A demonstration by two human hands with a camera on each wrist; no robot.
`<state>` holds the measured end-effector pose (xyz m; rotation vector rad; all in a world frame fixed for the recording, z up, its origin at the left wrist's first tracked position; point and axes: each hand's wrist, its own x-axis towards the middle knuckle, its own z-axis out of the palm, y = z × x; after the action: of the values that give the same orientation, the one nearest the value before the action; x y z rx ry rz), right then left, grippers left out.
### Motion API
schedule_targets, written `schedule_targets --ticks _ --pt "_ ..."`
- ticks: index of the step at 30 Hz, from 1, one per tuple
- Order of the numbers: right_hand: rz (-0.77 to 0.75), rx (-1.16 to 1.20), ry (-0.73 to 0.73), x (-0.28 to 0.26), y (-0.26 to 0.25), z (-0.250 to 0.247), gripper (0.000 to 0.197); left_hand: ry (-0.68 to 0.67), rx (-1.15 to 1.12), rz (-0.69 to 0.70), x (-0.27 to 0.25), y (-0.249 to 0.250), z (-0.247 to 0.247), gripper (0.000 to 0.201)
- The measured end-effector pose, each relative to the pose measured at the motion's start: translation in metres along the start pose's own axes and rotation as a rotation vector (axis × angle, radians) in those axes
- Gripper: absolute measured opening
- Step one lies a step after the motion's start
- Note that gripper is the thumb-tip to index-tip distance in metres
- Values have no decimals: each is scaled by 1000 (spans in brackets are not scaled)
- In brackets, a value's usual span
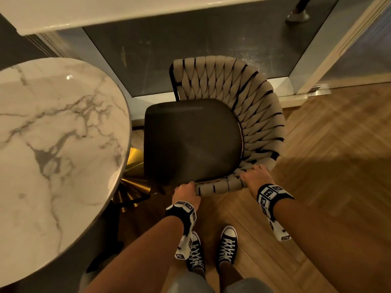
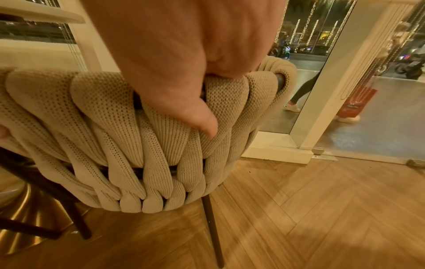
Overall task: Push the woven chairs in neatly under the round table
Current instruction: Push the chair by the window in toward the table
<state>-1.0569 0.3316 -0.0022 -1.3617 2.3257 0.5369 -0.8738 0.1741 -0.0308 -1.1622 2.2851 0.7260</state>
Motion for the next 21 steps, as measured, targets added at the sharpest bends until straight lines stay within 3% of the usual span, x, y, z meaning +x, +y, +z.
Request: schedule_targets --ticks 5,21 --pt "-25 -3 -18 2 3 -2 28 29 -26 -46 0 -1 4 24" --pt "-39 9 34 -5 27 11 31 20 -7 -42 -7 22 21 24"
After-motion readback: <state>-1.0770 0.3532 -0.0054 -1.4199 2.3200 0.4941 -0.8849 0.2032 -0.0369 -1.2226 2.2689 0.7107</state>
